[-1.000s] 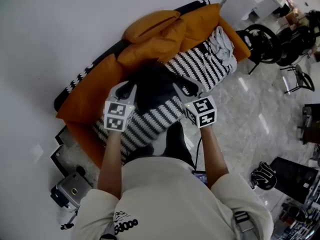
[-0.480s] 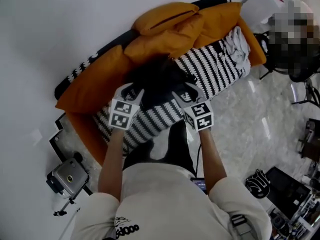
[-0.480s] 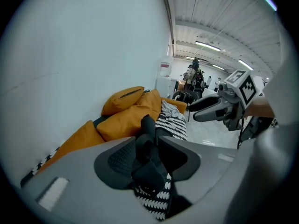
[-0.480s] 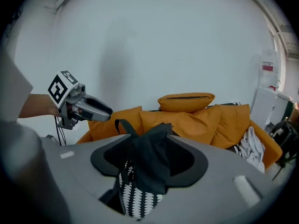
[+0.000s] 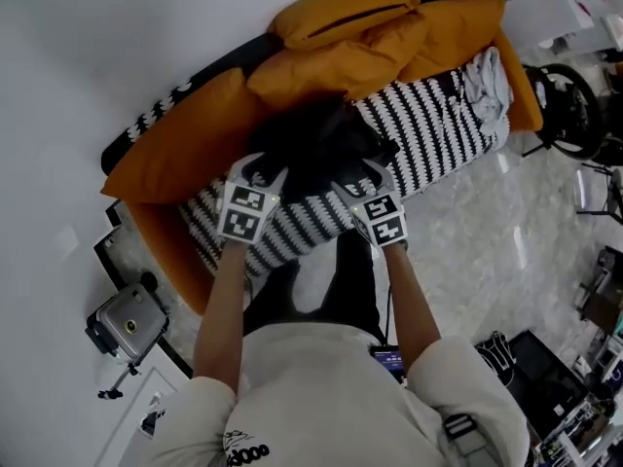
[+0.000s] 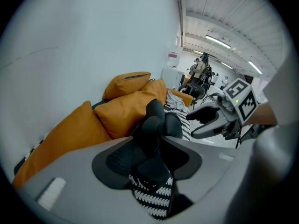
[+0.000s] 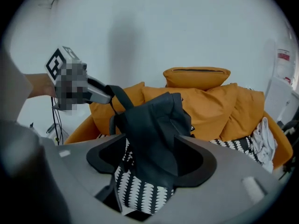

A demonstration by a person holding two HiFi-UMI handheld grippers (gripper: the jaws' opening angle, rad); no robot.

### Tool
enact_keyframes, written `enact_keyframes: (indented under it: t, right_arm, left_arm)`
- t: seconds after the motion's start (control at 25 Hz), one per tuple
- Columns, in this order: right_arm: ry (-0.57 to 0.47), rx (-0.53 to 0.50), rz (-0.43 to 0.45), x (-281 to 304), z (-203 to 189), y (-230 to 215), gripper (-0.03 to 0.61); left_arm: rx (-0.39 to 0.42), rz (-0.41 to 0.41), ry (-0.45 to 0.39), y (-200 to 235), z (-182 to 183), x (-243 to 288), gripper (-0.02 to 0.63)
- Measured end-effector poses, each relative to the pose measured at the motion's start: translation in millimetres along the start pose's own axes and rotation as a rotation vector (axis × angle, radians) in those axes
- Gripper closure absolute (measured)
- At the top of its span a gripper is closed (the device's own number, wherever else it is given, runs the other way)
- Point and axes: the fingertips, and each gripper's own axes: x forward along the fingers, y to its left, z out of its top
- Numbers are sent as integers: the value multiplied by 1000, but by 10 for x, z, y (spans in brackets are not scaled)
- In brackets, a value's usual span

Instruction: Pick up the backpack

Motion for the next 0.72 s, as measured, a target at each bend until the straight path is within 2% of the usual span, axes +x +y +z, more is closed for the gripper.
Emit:
enact_keyframes:
  t: [0.16, 0.32, 0.72]
  right_arm:
    - [60, -80, -36, 272, -178, -109, 247]
    - [71, -131, -49, 497, -294, -176, 236]
    - [62, -157, -102, 725, -375, -285, 237]
  left_arm:
    - [-43, -6, 16, 79, -109, 135, 426]
    - [-83, -21, 12, 117, -163, 261, 426]
    - [-163, -55, -12, 128, -203, 492, 448]
